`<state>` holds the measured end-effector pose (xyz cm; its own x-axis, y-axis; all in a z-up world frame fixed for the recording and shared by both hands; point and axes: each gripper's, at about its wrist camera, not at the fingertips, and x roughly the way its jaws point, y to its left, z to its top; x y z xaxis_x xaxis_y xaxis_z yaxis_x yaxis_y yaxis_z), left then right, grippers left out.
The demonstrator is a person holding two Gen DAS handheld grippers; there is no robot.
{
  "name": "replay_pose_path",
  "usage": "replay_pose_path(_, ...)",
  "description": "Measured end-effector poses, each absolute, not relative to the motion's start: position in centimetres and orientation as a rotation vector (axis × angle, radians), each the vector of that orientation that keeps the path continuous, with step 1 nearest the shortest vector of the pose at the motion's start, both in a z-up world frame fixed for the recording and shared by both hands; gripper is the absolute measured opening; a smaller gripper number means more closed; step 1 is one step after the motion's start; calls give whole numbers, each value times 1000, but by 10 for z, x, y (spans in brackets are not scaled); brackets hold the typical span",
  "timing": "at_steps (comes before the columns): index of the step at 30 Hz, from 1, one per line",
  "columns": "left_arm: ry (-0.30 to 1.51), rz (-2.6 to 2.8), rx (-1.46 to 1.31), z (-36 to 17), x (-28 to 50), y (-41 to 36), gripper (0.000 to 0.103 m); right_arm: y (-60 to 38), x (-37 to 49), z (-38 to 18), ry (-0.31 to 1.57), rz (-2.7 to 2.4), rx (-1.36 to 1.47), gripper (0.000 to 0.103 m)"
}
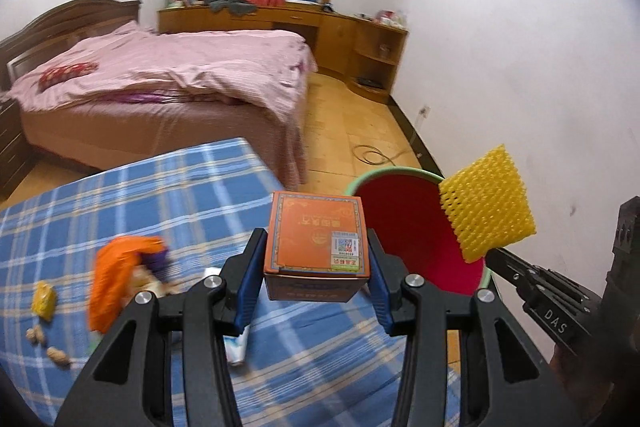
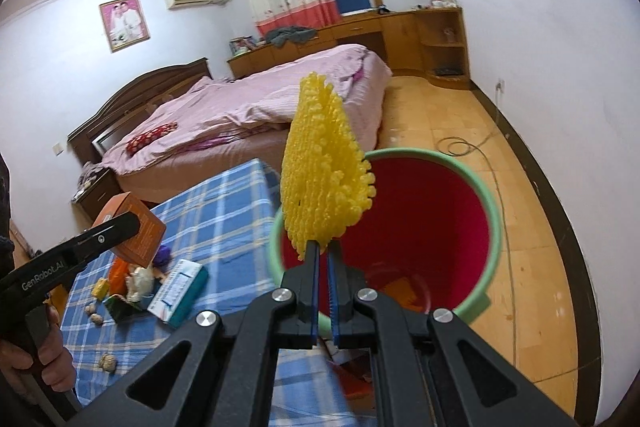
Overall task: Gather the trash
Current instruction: 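Carry the box and foam sheet over the red bucket and release both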
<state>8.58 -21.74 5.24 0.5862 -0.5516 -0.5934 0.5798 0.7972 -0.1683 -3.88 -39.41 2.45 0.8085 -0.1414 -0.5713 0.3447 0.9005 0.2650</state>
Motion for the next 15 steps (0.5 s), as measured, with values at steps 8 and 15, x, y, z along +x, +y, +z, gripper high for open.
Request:
replay_pose_path(8,703,-750,107,35,89,-277,47,-431,-42,2,608,-328,418,5)
replay_pose_path(15,744,-808,157,13,97,-316,48,-457,-38,-21,651,-367,455,6)
